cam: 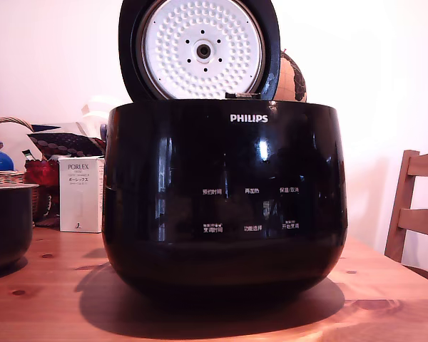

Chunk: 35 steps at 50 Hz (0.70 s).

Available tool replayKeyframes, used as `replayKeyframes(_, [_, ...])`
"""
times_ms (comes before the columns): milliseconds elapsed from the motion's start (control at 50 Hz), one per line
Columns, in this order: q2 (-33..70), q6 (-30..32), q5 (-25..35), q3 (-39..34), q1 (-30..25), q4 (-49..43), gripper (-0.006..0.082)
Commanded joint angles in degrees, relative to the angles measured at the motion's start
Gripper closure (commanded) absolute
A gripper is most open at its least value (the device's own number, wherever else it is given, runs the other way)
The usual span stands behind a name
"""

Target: Pick up the metallic pot next to the rice cooker

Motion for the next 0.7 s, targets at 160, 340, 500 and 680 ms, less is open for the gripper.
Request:
replayKeyframes(160, [-0.1, 0.2, 0.0, -1.4, 0.1, 1.0, 0.0791])
replayKeyframes(340, [-0.1, 0.2, 0.0, -1.4, 0.1, 1.0, 0.0791])
replayKeyframes(500, [-0.6, 4.8, -0.3, -1.4, 0.3, 0.2, 0.0791])
replayKeyframes(680, [-0.9, 12.3, 0.0, 2.1, 2.6, -10.3, 0.0791])
